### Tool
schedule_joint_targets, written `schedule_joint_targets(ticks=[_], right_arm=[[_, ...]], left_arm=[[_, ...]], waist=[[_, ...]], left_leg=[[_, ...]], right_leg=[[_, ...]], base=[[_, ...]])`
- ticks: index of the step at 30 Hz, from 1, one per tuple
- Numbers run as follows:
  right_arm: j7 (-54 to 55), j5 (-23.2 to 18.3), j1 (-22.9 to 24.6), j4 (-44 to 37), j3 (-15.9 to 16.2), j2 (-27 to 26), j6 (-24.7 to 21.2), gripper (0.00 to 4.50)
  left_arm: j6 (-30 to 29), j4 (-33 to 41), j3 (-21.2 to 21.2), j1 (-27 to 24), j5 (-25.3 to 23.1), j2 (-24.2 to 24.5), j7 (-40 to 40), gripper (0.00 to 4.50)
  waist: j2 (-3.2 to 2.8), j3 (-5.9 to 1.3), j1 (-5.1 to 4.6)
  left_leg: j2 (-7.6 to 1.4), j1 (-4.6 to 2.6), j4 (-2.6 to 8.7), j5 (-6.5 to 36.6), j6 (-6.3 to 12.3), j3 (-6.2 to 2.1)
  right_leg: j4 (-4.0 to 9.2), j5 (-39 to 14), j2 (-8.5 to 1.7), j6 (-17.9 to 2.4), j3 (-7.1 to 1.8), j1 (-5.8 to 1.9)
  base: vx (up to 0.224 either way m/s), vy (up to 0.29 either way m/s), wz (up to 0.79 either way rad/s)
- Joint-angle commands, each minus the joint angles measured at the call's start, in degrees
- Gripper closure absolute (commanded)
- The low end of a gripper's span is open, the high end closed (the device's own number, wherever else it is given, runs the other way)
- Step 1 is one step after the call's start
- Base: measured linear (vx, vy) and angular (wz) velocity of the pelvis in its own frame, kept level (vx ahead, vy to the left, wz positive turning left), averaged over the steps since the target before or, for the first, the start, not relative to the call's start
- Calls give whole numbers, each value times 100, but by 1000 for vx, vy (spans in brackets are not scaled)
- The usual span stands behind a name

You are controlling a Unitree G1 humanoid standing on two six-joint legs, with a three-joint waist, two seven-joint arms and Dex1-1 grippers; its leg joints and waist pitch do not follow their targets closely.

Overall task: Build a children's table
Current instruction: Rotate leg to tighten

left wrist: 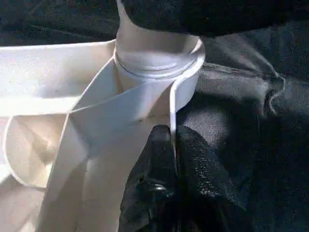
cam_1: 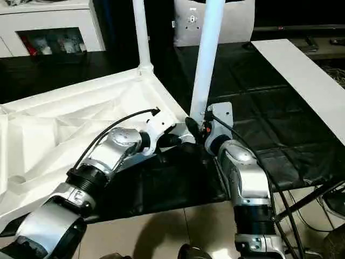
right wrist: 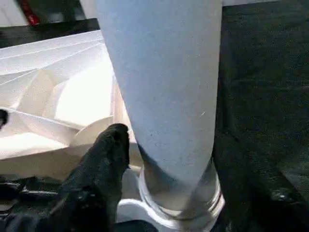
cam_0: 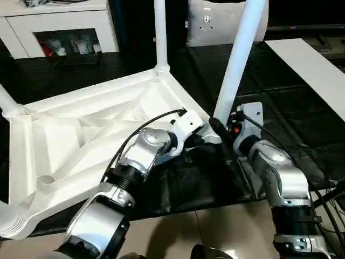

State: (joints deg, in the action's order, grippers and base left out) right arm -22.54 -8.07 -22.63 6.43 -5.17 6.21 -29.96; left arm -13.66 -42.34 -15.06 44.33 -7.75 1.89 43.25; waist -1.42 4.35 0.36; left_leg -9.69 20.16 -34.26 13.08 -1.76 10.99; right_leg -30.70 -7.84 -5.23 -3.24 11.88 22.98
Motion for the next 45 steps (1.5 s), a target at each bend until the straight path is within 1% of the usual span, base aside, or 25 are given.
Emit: schedule_joint_targets(ticks=[1,4,5,6,8,9,10,11,13,14,16,17,20,21,22,23,25,27,28,31,32,33,37,39,45], right_arm=[[-360,-214,47,-42,379,-68,-173,138],[-759,-278,77,-20,328,316,-25,105],[-836,-290,81,-19,329,372,-6,105],[-1186,-362,96,-20,331,609,45,91],[-1897,-496,111,14,344,1060,153,71],[-1897,-496,111,14,344,1060,153,71],[-2414,-531,123,82,372,1373,339,51],[-2630,-543,131,110,386,1502,427,51],[-3136,-613,168,125,441,1772,584,31],[-3136,-613,168,125,441,1772,584,27],[-3740,-613,197,227,614,2176,829,9],[-4355,-634,212,299,803,2531,993,9],[-4735,-723,202,320,866,2659,1041,9],[-4755,-731,201,320,867,2662,1041,9],[-5111,-882,189,315,898,2722,1034,9],[-5279,-941,188,304,923,2746,1051,34],[-5571,-1014,173,369,983,2771,1203,34],[-5571,-1014,173,369,983,2771,1203,66],[-5783,-1068,131,505,1081,2782,1333,75],[-5866,-1076,103,589,1115,2747,1444,99],[-5866,-1076,103,589,1115,2747,1444,99],[-5888,-1074,100,596,1124,2743,1447,120],[-6044,-1054,64,644,1225,2651,1499,155],[-6137,-1047,12,738,1307,2584,1553,171],[-6333,-1118,-32,818,1422,2580,1506,216]], left_arm=[[364,243,-143,-30,114,-146,295,450],[579,282,-167,-95,164,136,675,450],[615,289,-172,-104,171,171,730,450],[746,329,-188,-146,210,312,969,450],[1006,404,-225,-220,302,550,1435,450],[1006,404,-225,-220,302,550,1435,450],[1190,421,-288,-257,342,710,1755,450],[1246,424,-315,-270,353,776,1885,450],[1417,444,-363,-308,403,894,2190,450],[1417,444,-363,-308,403,894,2190,450],[1623,494,-445,-356,462,1079,2639,450],[1821,503,-534,-368,483,1249,3022,450],[1975,510,-602,-373,496,1352,3300,450],[1981,513,-606,-374,498,1357,3315,450],[2078,568,-680,-399,531,1452,3594,450],[2108,601,-719,-408,530,1496,3692,450],[2179,657,-790,-422,529,1558,3848,450],[2179,657,-790,-422,529,1558,3848,450],[2244,785,-869,-464,573,1604,4068,450],[2277,847,-912,-483,575,1614,4154,450],[2277,847,-912,-483,575,1614,4154,450],[2284,850,-916,-483,577,1614,4163,450],[2320,876,-948,-470,588,1601,4226,450],[2351,867,-955,-442,585,1606,4238,450],[2342,872,-945,-437,589,1660,4228,450]], waist=[[72,-365,41],[82,-370,50],[73,-374,47],[70,-375,64],[79,-365,96],[77,-360,113],[68,-356,147],[75,-356,163],[64,-366,227],[66,-370,236],[59,-389,304],[81,-383,338],[80,-381,393],[104,-382,399],[91,-379,427],[91,-378,438],[84,-385,486],[88,-393,501],[91,-402,522],[99,-404,544],[97,-402,545],[97,-402,549],[111,-398,562],[106,-407,562],[101,-425,584]], left_leg=[[-429,6,374,527,669,-269],[-425,38,367,453,746,-272],[-428,35,363,438,770,-264],[-440,17,358,399,778,-258],[-430,20,358,429,834,-249],[-436,16,359,481,834,-243],[-428,2,360,521,800,-238],[-430,-6,360,528,785,-229],[-482,-18,368,453,747,-247],[-482,-14,364,443,757,-245],[-495,-13,354,364,768,-245],[-494,-14,352,372,798,-226],[-493,1,352,374,794,-220],[-490,-2,353,393,794,-217],[-494,-10,357,449,782,-215],[-500,-18,359,463,780,-215],[-535,-31,365,410,729,-226],[-548,-31,367,388,724,-229],[-550,-30,363,337,706,-232],[-532,-17,360,291,694,-215],[-539,-14,361,271,697,-220],[-535,-14,356,278,699,-216],[-521,-22,366,347,655,-218],[-510,-13,359,337,657,-214],[-536,-18,351,207,696,-224]], right_leg=[[419,-1929,-579,-229,-490,-389],[374,-1753,-587,-279,-502,-414],[370,-1712,-587,-309,-506,-405],[366,-1647,-591,-354,-517,-388],[363,-1684,-579,-350,-509,-404],[368,-1778,-582,-319,-516,-392],[389,-1912,-587,-278,-510,-383],[399,-1958,-582,-258,-515,-387],[358,-1848,-585,-293,-530,-366],[347,-1796,-580,-318,-524,-369],[302,-1603,-597,-396,-531,-378],[303,-1601,-595,-404,-538,-382],[301,-1660,-603,-405,-535,-385],[308,-1700,-592,-385,-531,-387],[319,-1836,-598,-363,-527,-384],[326,-1869,-596,-355,-528,-378],[307,-1829,-601,-386,-535,-363],[294,-1767,-608,-416,-543,-366],[265,-1665,-615,-474,-544,-365],[265,-1634,-619,-504,-556,-375],[261,-1627,-617,-505,-554,-375],[266,-1636,-613,-495,-555,-372],[296,-1867,-606,-389,-540,-377],[292,-1848,-606,-395,-535,-380],[252,-1653,-606,-433,-544,-376]], base=[[0,0,0],[0,0,0],[0,0,0],[0,0,0],[0,0,0],[0,0,0],[0,0,0],[0,0,0],[0,0,0],[0,0,0],[0,0,0],[0,0,0],[0,0,0],[0,0,0],[0,0,0],[0,0,0],[0,0,0],[0,0,0],[0,0,0],[0,0,0],[0,0,0],[0,0,0],[0,0,0],[0,0,0],[0,0,0]])
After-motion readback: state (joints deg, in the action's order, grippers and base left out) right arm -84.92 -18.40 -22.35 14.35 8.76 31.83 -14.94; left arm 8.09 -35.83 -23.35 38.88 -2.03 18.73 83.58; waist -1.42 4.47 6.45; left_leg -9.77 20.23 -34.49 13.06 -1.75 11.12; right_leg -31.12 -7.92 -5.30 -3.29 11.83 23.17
